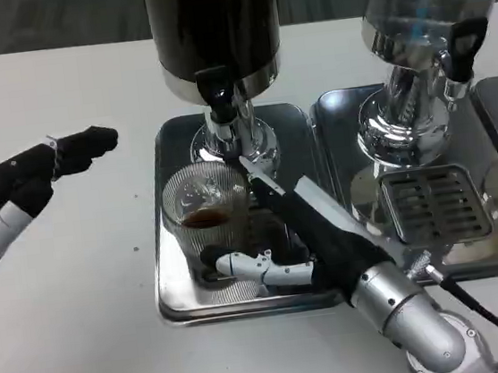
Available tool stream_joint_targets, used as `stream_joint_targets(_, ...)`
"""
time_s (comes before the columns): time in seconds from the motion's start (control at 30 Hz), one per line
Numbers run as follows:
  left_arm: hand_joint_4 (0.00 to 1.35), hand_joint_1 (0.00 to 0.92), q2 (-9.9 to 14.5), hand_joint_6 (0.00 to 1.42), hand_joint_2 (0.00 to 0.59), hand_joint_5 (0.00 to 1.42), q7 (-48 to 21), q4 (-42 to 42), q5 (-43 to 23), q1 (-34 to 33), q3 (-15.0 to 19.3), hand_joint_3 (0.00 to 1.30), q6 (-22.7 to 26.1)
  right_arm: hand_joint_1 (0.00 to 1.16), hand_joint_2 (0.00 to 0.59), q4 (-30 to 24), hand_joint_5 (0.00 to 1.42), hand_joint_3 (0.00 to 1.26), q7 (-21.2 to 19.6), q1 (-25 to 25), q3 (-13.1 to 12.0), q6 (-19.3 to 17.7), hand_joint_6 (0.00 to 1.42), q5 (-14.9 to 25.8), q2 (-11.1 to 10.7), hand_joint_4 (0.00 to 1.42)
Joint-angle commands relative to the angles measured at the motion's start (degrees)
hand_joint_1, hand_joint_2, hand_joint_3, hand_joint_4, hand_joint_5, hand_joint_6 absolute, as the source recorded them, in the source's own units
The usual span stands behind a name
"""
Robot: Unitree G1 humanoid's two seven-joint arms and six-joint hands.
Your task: Grasp the cup under the faucet to collect the drink, then remove the cup.
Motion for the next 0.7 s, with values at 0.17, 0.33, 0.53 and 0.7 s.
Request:
stream_joint_targets(0.17, 0.2, 0.0, 0.6, 0.14, 0.133, 0.15, 1.0, -0.9, 0.1, 1.7, 0.3, 0.28, 0.7, 0.59, 0.189, -0.2, 0.0, 0.0, -0.4, -0.6, 1.4, 1.3, 0.07, -0.3, 0.7, 0.0)
stream_joint_targets(0.33, 0.2, 0.0, 0.7, 0.14, 0.133, 0.15, 1.4, -1.2, 0.0, 2.2, 0.6, 0.29, 0.9, 0.59, 0.19, -0.8, 0.0, 0.0, -2.2, -0.4, 2.2, 1.9, 0.08, -1.9, 0.8, 0.0)
stream_joint_targets(0.53, 0.2, 0.0, 0.6, 0.14, 0.138, 0.15, 1.6, -1.6, 0.0, 2.8, 0.5, 0.29, 1.1, 0.6, 0.194, -1.0, 0.03, 0.0, -4.2, 0.2, 2.7, 2.5, 0.11, -3.6, 1.1, 0.0)
stream_joint_targets(0.7, 0.2, 0.0, 0.7, 0.14, 0.14, 0.15, 1.8, -1.8, 0.1, 3.1, 0.5, 0.29, 1.3, 0.6, 0.194, -1.1, 0.1, 0.0, -5.3, 0.3, 3.4, 3.8, 0.21, -5.4, 1.4, 0.0)
